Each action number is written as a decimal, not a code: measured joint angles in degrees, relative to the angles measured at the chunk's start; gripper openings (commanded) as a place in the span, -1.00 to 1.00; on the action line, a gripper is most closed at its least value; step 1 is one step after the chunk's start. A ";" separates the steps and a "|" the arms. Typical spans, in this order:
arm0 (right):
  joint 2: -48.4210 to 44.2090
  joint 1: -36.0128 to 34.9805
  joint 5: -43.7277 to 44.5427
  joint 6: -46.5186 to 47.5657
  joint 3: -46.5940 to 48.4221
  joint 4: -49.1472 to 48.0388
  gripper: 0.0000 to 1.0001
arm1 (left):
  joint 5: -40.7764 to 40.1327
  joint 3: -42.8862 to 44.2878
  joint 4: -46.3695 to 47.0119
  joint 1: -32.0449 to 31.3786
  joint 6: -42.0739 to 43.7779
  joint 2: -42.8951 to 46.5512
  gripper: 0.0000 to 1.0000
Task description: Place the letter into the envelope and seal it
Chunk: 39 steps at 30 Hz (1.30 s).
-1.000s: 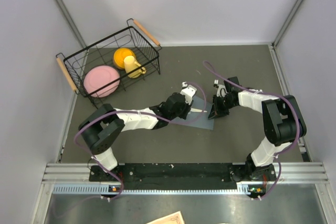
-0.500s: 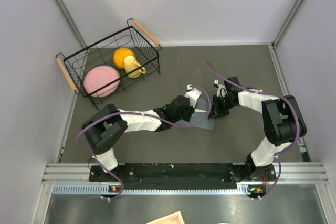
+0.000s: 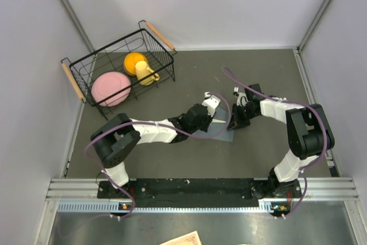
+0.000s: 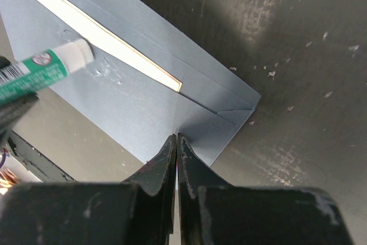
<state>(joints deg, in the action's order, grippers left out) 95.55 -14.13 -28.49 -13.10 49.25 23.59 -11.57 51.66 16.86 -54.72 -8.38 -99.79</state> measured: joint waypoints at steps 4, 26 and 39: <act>0.11 0.02 -0.09 0.00 0.07 0.00 -1.00 | 0.11 1.86 -0.04 -1.55 0.13 -1.62 -1.00; 0.11 0.02 -0.11 -0.09 0.07 0.02 -1.00 | 1.73 -1.64 -4.13 0.66 -0.50 -0.81 -1.00; 0.13 0.02 -0.28 0.11 0.07 0.00 -0.93 | 9.92 -8.22 -2.64 5.22 -1.44 16.83 -1.00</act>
<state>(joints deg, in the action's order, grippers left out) 95.68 -14.11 -28.77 -12.99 49.32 23.59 -1.65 43.44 14.22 -49.50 -9.82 -82.96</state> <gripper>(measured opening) 0.002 0.294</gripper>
